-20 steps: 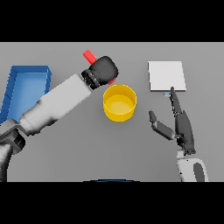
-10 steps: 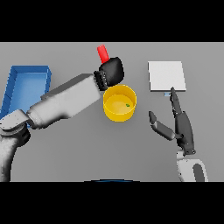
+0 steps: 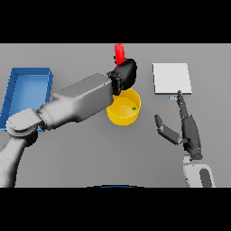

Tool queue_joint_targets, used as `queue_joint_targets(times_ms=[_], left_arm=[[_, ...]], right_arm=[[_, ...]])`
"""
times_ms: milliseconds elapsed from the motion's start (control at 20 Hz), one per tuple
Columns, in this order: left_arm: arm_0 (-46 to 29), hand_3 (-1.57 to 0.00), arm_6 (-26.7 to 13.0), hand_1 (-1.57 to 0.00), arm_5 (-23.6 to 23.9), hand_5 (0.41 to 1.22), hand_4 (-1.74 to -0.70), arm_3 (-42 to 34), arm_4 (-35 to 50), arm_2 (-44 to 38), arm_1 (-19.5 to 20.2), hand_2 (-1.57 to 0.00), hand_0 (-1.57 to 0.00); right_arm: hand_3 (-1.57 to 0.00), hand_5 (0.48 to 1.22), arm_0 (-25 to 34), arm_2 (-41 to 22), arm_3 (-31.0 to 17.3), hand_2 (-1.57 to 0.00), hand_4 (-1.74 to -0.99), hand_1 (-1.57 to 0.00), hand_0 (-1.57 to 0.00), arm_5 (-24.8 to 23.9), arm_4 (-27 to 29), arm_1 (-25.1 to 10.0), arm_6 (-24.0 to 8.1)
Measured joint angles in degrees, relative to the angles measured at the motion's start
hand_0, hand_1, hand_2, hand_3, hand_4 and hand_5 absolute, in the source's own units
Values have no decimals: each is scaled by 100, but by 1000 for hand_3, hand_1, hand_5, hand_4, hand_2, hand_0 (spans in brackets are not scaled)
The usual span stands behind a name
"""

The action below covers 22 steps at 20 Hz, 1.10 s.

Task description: Pick up the red beaker and tilt it to pour out 1 green nut into yellow bowl. Pick up the yellow bowl and place it on the metallic measuring scale.

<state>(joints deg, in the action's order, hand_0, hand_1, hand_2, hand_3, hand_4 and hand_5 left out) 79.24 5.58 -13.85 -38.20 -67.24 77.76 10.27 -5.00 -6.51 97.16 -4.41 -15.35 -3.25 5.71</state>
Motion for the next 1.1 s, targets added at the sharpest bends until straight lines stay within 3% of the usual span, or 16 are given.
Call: queue_joint_targets(times_ms=[300,400,550,700,750,850,900,1100], left_arm=[[975,-1571,324,-1571,145,1221,-1725,360,96,78,303,-1571,-1571],[1248,-1179,361,-1571,312,1221,-1731,606,335,-142,470,-1571,-1571],[1721,-1370,132,-1571,487,1221,-1727,1324,820,-657,695,-1571,-1571],[1919,-1468,-102,-1571,689,1221,-1734,2096,1848,-1618,882,-1571,-1571],[1935,-1427,-243,-1571,684,1221,-1735,2320,2312,-2037,982,-1571,-1571],[1910,-1402,-472,-1571,739,1221,-1737,2666,3214,-2810,1312,-1571,-1571],[1899,-1394,-607,-1571,823,1221,-1738,2844,3559,-3088,1426,-1571,-1571],[1428,-1499,-765,-1571,1252,1221,-1740,3365,4871,-3995,1954,-1571,-1571]], right_arm=[[1,654,37,-78,-69,1,-1154,1,1,32,30,115,118],[1,660,24,-88,16,1,-1160,1,1,12,-21,74,194],[1,661,59,-110,-44,1,-1160,1,1,14,-34,96,199],[1,641,31,-106,-41,1,-1146,1,1,30,-20,80,166],[1,637,124,-98,-38,1,-1140,1,1,-43,-91,78,45],[1,630,101,-165,-25,1,-1142,1,1,-144,-283,71,121],[1,625,200,-123,-106,1,-1129,1,1,-115,-198,87,34],[1,631,281,-16,-187,1,-1081,1,1,181,313,131,198]])
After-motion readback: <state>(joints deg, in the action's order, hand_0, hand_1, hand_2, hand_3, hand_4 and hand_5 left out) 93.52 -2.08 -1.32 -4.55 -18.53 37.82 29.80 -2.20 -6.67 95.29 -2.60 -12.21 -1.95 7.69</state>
